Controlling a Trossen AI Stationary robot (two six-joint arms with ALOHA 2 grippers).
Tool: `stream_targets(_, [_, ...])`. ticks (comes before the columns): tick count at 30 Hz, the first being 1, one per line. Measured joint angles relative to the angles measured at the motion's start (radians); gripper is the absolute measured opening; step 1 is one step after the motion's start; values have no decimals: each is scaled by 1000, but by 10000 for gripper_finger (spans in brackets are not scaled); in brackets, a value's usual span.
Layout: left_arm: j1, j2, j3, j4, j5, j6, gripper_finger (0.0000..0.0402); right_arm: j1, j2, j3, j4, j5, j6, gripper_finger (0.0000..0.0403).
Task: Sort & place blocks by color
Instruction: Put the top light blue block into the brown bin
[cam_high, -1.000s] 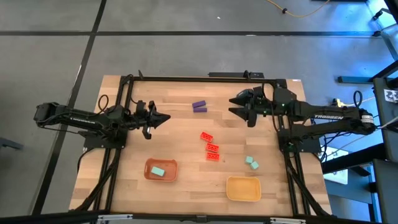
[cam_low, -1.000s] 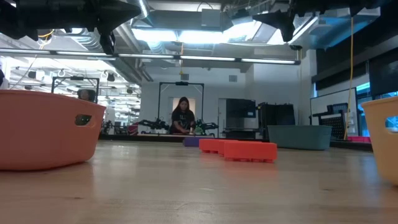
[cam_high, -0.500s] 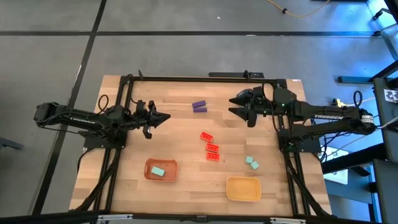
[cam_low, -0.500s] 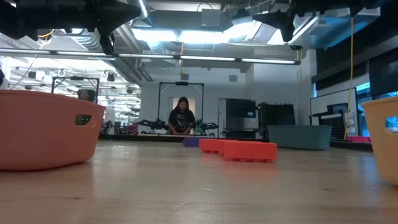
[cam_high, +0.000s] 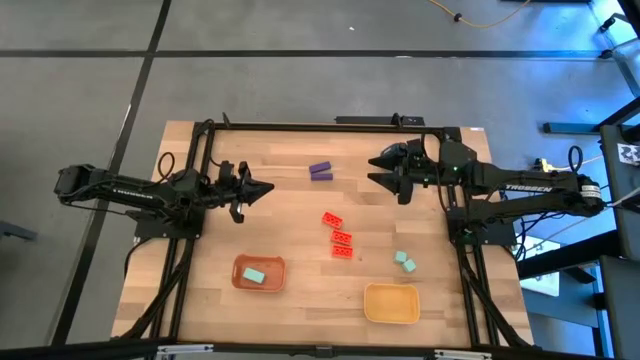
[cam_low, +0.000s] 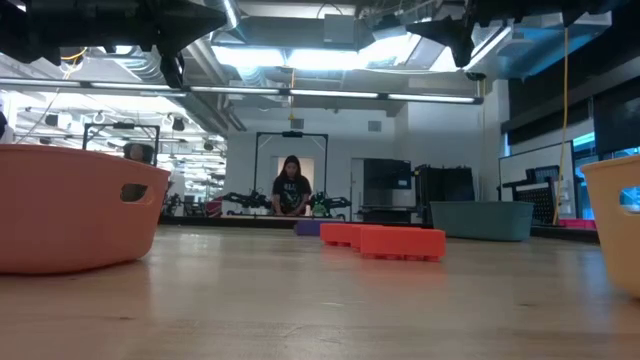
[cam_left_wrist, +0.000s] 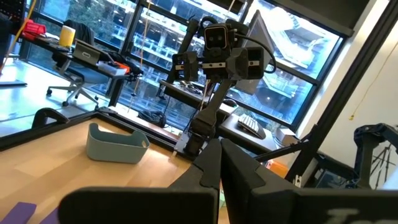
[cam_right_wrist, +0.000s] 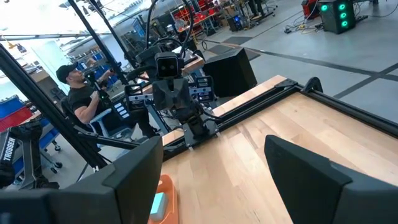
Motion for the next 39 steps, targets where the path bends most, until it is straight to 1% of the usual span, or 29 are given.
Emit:
stream_targets(10, [0,0,0,0,0,1,0,11,0,0,51,-17,12,284])
stream_targets(15, [0,0,0,0,0,1,0,21,0,0,52,-19,46,284])
stream_targets(39, [0,0,0,0,0,1,0,26,0,0,51,-18,51,284])
